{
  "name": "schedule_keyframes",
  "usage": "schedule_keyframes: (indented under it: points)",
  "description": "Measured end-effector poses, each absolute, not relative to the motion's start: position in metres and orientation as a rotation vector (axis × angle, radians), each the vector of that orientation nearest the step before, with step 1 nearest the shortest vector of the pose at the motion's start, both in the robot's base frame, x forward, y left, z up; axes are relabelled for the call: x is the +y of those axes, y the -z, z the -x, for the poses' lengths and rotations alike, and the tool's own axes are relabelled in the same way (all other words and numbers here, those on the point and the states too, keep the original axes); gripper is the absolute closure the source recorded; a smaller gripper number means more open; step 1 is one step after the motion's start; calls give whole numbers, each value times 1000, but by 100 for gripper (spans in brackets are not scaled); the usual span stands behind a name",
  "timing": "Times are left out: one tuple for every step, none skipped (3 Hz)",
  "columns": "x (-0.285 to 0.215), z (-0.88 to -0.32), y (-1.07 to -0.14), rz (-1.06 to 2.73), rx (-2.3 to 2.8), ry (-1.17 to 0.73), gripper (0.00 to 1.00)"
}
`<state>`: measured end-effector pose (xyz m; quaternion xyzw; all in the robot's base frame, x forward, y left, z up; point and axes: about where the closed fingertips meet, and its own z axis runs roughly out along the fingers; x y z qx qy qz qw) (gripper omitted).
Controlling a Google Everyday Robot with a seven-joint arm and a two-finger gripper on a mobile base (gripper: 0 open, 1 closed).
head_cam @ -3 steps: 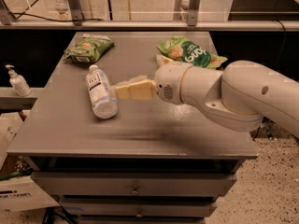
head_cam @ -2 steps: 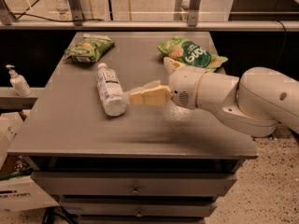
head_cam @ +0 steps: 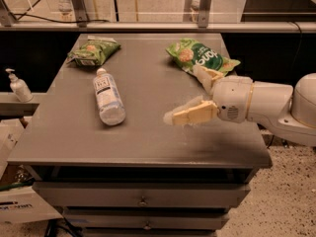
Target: Knock blue plastic bottle over
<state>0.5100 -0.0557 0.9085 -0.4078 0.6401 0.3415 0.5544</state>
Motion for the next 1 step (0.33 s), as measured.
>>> schedule_keyframes:
  points:
    - [-55, -510, -909, 962, 1513, -806, 0]
